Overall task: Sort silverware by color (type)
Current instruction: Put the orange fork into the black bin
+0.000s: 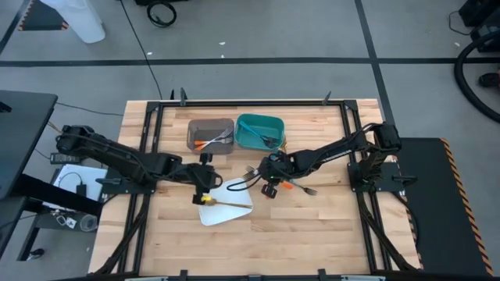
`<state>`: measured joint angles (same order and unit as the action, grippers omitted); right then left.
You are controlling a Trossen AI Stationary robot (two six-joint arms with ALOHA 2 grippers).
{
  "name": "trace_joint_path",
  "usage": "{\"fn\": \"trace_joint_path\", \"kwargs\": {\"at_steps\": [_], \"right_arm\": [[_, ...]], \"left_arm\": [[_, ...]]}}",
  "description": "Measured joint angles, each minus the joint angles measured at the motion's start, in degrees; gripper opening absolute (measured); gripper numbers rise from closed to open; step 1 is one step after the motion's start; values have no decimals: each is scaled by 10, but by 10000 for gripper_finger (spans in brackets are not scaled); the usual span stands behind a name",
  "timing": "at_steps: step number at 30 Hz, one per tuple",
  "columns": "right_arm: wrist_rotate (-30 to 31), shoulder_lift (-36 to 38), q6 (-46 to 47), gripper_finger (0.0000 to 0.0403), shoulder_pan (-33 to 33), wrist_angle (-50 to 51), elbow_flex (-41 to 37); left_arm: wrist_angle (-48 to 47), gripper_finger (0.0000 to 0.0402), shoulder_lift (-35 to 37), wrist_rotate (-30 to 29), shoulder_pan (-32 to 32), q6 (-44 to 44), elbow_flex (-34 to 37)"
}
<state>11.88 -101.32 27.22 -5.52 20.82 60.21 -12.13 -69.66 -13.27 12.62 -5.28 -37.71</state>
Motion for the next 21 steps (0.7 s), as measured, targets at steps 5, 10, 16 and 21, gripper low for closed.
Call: {"fn": "trace_joint_path", "kwargs": {"at_steps": [5,10,16,21], "right_arm": [[-1,0,-4,20,-1,19,19],[-1,0,-18,20,-1,45,48],[21,-1,-30,20,-3,62,73],[35,0,-39,20,-3,89,104]], "left_arm": [[28,142,16,-28,-1,-3,30],[14,142,57,-31,0,-4,35],[81,142,87,-30,10,-5,81],[120,142,125,-33,11,9,133]]}}
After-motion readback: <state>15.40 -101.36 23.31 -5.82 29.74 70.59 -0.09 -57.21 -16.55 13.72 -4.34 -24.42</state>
